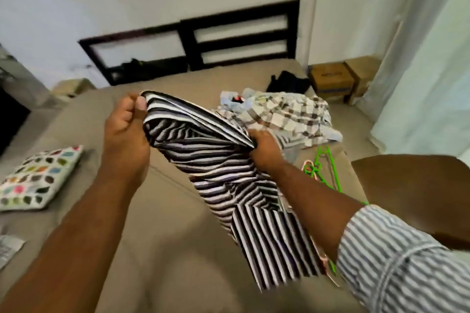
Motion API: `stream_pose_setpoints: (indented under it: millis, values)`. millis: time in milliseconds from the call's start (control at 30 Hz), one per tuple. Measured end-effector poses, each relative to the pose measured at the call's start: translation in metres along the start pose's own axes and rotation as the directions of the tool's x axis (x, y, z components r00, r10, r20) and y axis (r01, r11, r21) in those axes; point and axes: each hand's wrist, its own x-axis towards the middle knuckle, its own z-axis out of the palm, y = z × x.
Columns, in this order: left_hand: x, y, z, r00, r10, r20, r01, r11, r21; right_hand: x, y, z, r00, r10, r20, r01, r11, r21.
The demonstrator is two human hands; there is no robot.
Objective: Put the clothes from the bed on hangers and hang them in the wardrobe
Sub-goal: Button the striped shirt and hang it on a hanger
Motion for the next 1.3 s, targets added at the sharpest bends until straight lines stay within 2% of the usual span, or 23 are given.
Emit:
stream_pose_setpoints:
  millis: [100,167,233,267,333,400,467,533,600,633,700,767,867,933,1000,1033,1133,1200,1267,1300]
  values:
    - [-0.007,0.026,-0.06,0.995,-0.025,-0.094,0.028,0.999,0.035,-0.002,-0.066,-0.01,0.987,-0.136,-0.091,0.134,0.991,-0.029]
    - [-0.011,0.031,-0.102,0.998,-0.021,-0.058,0.036,0.961,0.274,-0.007,-0.103,-0.012,0.964,-0.135,-0.231,0.141,0.99,0.01]
    - [-0.016,0.024,-0.142,0.996,-0.07,0.062,0.019,0.803,0.596,-0.016,-0.129,-0.014,0.943,-0.02,-0.333,0.058,0.993,0.106]
    - [-0.019,0.017,-0.157,0.988,-0.098,0.121,-0.016,0.709,0.706,-0.021,-0.14,-0.017,0.931,0.05,-0.362,0.013,0.986,0.169]
    - [-0.024,-0.001,-0.191,0.982,-0.081,0.172,-0.091,0.595,0.798,-0.035,-0.166,-0.02,0.898,0.081,-0.431,0.018,0.975,0.221]
    - [-0.027,-0.021,-0.226,0.991,-0.018,0.131,-0.104,0.503,0.858,-0.053,-0.199,-0.024,0.871,-0.084,-0.484,0.153,0.983,0.104]
    - [-0.027,-0.034,-0.258,0.996,-0.004,0.091,-0.08,0.444,0.892,-0.077,-0.231,-0.029,0.844,-0.3,-0.444,0.269,0.954,-0.131]
    - [-0.025,-0.036,-0.291,0.997,-0.023,0.08,-0.062,0.44,0.896,-0.101,-0.258,-0.032,0.849,-0.445,-0.286,0.348,0.877,-0.332]
    - [-0.022,-0.034,-0.317,0.993,-0.051,0.109,-0.077,0.425,0.902,-0.116,-0.273,-0.036,0.881,-0.453,-0.134,0.321,0.782,-0.535]
    - [-0.02,-0.032,-0.328,0.992,-0.062,0.111,-0.075,0.412,0.908,-0.118,-0.278,-0.036,0.896,-0.428,-0.117,0.277,0.746,-0.606]
    - [-0.014,-0.033,-0.348,0.994,-0.045,0.099,-0.074,0.381,0.922,-0.122,-0.288,-0.034,0.879,-0.437,-0.19,0.212,0.716,-0.666]
    - [-0.009,-0.039,-0.362,0.997,0.022,0.072,-0.075,0.394,0.916,-0.125,-0.296,-0.03,0.817,-0.489,-0.305,0.185,0.724,-0.664]
    - [-0.003,-0.047,-0.376,0.99,0.08,-0.117,0.06,0.509,0.858,-0.123,-0.301,-0.019,0.768,-0.48,-0.423,0.161,0.785,-0.599]
    - [0.002,-0.046,-0.375,0.982,0.052,-0.182,0.113,0.613,0.782,-0.112,-0.299,-0.012,0.75,-0.454,-0.482,0.168,0.835,-0.524]
    - [0.006,-0.042,-0.373,0.988,-0.039,-0.149,0.135,0.681,0.72,-0.095,-0.294,-0.005,0.767,-0.385,-0.514,0.184,0.899,-0.398]
    - [0.008,-0.042,-0.374,0.991,-0.094,-0.099,0.137,0.716,0.685,-0.087,-0.291,-0.001,0.801,-0.309,-0.513,0.161,0.936,-0.312]
    - [0.014,-0.045,-0.389,0.975,-0.196,0.106,0.093,0.791,0.605,-0.065,-0.279,0.006,0.932,-0.143,-0.334,0.099,0.984,-0.145]
    - [0.019,-0.045,-0.403,0.904,-0.318,0.284,0.052,0.743,0.667,-0.054,-0.27,0.005,0.976,-0.159,-0.149,0.125,0.968,-0.217]
    - [0.024,-0.049,-0.414,0.753,-0.521,0.401,-0.076,0.537,0.84,-0.042,-0.262,-0.001,0.976,-0.195,0.101,0.219,0.885,-0.41]
    - [0.028,-0.054,-0.416,0.679,-0.618,0.396,-0.173,0.389,0.905,-0.035,-0.259,-0.002,0.96,-0.136,0.245,0.248,0.818,-0.519]
